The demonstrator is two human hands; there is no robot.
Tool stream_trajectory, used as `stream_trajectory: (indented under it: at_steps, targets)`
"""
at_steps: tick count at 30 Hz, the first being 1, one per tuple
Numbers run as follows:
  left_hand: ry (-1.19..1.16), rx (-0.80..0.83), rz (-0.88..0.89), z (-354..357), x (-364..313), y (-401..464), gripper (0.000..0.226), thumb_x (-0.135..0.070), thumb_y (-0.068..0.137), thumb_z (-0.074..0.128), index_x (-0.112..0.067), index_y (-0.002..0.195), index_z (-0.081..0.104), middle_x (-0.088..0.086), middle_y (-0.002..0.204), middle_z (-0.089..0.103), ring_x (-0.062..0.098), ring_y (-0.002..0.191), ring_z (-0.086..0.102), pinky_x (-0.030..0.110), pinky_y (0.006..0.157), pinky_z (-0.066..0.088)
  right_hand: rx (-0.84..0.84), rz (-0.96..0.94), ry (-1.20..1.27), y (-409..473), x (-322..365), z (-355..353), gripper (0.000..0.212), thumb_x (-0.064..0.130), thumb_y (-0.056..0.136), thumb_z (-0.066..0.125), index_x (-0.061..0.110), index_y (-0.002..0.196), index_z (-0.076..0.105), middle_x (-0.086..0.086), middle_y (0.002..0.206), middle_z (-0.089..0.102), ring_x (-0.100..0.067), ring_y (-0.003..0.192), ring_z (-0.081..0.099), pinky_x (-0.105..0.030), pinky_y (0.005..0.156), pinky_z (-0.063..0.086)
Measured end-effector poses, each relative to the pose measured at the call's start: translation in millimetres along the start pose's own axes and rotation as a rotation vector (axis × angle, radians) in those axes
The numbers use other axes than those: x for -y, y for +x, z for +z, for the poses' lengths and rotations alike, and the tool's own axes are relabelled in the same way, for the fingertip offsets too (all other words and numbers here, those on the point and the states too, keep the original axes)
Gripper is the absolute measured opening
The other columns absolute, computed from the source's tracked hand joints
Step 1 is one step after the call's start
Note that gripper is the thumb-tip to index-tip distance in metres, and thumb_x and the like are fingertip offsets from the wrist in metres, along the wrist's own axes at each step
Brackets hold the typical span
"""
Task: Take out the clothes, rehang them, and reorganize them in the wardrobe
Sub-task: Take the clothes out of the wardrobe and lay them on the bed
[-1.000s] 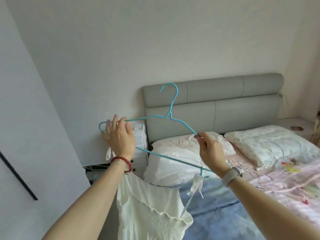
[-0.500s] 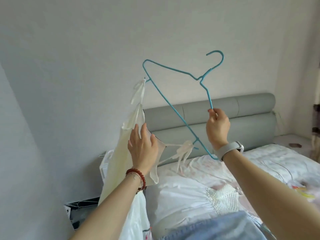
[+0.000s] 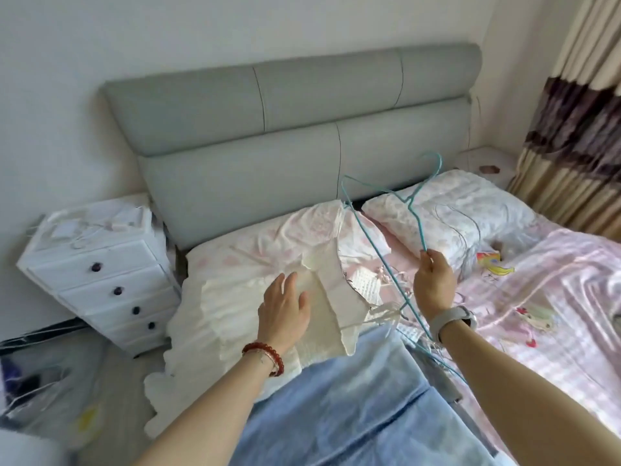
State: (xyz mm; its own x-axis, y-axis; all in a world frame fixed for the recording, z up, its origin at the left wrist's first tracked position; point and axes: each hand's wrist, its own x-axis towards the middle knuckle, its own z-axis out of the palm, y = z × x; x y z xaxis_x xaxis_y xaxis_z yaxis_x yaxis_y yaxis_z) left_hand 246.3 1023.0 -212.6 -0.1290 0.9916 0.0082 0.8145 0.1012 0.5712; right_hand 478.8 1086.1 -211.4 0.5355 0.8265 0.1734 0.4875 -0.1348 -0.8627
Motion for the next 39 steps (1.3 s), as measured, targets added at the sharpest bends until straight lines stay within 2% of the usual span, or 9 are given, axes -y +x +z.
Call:
stream_trajectory:
  at_steps: [5,10,13,17,19,22,25,30,39]
  targets:
    - [0.111,0.288,-0.098,115,38,22,0.051,-0.030,0.098,0.029,-0.019,0.146,0.015,0.006,0.155,0.011,0.023,0.142,0.008,0.044,0.112,0.019,0.052,0.132,-0.198,49,-116,33,0.033,0.005,0.090,0.038,0.003,0.121,0.048,-0.030,0.105,0.060,-0.045,0.092,0.056,-0.046,0.076,0.043]
    - [0.276,0.508,-0.133,211,73,38,0.054,-0.037,0.099,0.023,-0.027,0.147,0.002,0.000,0.156,-0.005,0.026,0.143,-0.007,0.053,0.113,0.005,0.128,0.243,-0.353,75,-219,51,0.042,0.001,0.085,0.035,0.010,0.125,0.043,-0.026,0.106,0.060,-0.041,0.092,0.056,-0.038,0.071,0.039]
    - [0.381,0.539,-0.054,253,87,41,0.055,-0.043,0.097,0.022,-0.028,0.147,0.002,0.002,0.156,-0.005,0.029,0.143,-0.005,0.053,0.114,0.006,0.122,0.328,-0.367,85,-266,60,0.043,0.004,0.088,0.032,0.013,0.129,0.042,-0.022,0.117,0.058,-0.037,0.098,0.055,-0.031,0.069,0.033]
    - [0.389,0.542,-0.029,284,99,47,0.054,-0.044,0.098,0.020,-0.031,0.147,0.000,-0.001,0.157,-0.006,0.027,0.143,-0.005,0.051,0.114,0.008,0.151,0.366,-0.361,92,-304,77,0.044,0.005,0.089,0.032,0.015,0.132,0.042,-0.021,0.113,0.058,-0.026,0.083,0.050,-0.025,0.068,0.026]
    - [0.397,0.539,-0.015,290,101,51,0.053,-0.043,0.098,0.020,-0.031,0.147,0.003,-0.002,0.157,-0.004,0.026,0.143,-0.003,0.051,0.114,0.011,0.219,0.370,-0.335,93,-314,84,0.047,0.004,0.090,0.033,0.013,0.135,0.039,-0.023,0.124,0.051,-0.031,0.098,0.052,-0.031,0.076,0.036]
    - [0.405,0.545,-0.014,290,102,55,0.052,-0.042,0.098,0.020,-0.031,0.146,0.004,-0.002,0.156,-0.001,0.025,0.143,-0.001,0.050,0.113,0.011,0.341,0.400,-0.424,87,-319,85,0.052,0.015,0.091,0.034,0.021,0.142,0.029,-0.023,0.133,0.039,-0.040,0.116,0.044,-0.048,0.099,0.037]
    - [0.424,0.538,0.009,283,98,53,0.051,-0.042,0.098,0.022,-0.029,0.145,0.009,0.000,0.154,0.010,0.025,0.141,0.006,0.051,0.111,0.018,0.367,0.308,-0.495,69,-308,81,0.050,0.016,0.092,0.034,0.015,0.142,0.027,-0.019,0.141,0.033,-0.036,0.129,0.029,-0.047,0.108,0.024]
    - [0.408,0.520,-0.026,250,78,43,0.051,-0.038,0.099,0.021,-0.031,0.146,0.006,0.002,0.157,0.002,0.024,0.143,-0.003,0.054,0.112,0.004,0.387,0.049,-0.510,31,-256,73,0.045,0.009,0.093,0.039,0.005,0.138,0.034,-0.018,0.146,0.030,-0.035,0.133,0.024,-0.041,0.108,0.018]
    - [0.389,0.119,-0.086,111,72,-67,0.051,-0.026,0.097,0.033,-0.024,0.146,0.019,0.002,0.155,0.012,0.018,0.143,0.006,0.044,0.113,0.007,0.606,-0.305,-0.411,-112,-137,37,0.045,0.012,0.089,0.047,0.007,0.134,0.043,-0.012,0.140,0.044,-0.029,0.134,0.030,-0.044,0.111,0.021]
